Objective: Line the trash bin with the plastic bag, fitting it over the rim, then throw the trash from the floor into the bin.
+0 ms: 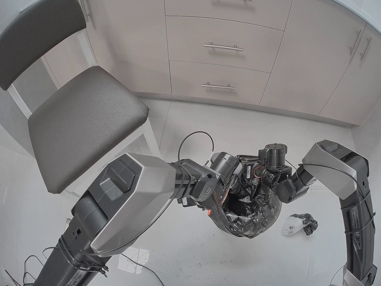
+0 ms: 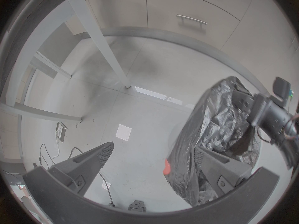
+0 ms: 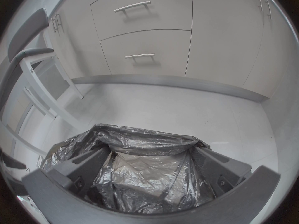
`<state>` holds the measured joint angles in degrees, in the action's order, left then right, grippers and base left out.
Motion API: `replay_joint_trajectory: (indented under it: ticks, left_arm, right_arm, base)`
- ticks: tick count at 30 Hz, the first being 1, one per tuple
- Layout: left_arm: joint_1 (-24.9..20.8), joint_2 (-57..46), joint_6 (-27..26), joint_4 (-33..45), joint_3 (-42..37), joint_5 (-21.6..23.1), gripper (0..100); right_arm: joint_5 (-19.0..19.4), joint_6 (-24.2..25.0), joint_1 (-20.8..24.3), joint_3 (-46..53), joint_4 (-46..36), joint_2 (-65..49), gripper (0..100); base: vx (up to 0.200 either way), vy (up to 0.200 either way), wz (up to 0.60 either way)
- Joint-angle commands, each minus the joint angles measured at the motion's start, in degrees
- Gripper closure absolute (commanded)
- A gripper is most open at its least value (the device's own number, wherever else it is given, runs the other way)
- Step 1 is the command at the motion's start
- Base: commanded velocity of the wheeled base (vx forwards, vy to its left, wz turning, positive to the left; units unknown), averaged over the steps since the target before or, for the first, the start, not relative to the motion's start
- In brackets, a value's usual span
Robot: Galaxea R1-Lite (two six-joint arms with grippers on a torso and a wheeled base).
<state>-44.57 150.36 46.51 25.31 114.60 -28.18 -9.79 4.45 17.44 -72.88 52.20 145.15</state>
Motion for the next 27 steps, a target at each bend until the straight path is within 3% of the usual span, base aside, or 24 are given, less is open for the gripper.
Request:
replay_joint_trajectory:
  ticks: [1,4,20,27]
  left_arm:
    - [1.2,1.1,0.1,1.2,0.0,0.0,0]
    - [1.2,1.4,0.2,1.3,0.0,0.0,0]
    - [0.7,8.6,0.2,1.5,0.0,0.0,0]
    - [0.3,10.6,0.3,1.6,0.0,0.0,0]
  right_arm:
    - [3.5,0.4,0.4,6.5,0.6,-6.9,0]
    - [5.4,0.5,0.4,10.0,0.9,-10.2,0]
    - [5.4,1.9,-0.7,15.1,3.8,-12.5,0]
    - [5.5,2.0,-0.7,22.5,5.5,-16.3,0]
  base:
    - [0.0,0.0,0.0]
    - [0.0,0.0,0.0]
    - [0.0,0.0,0.0]
    - [0.0,0.0,0.0]
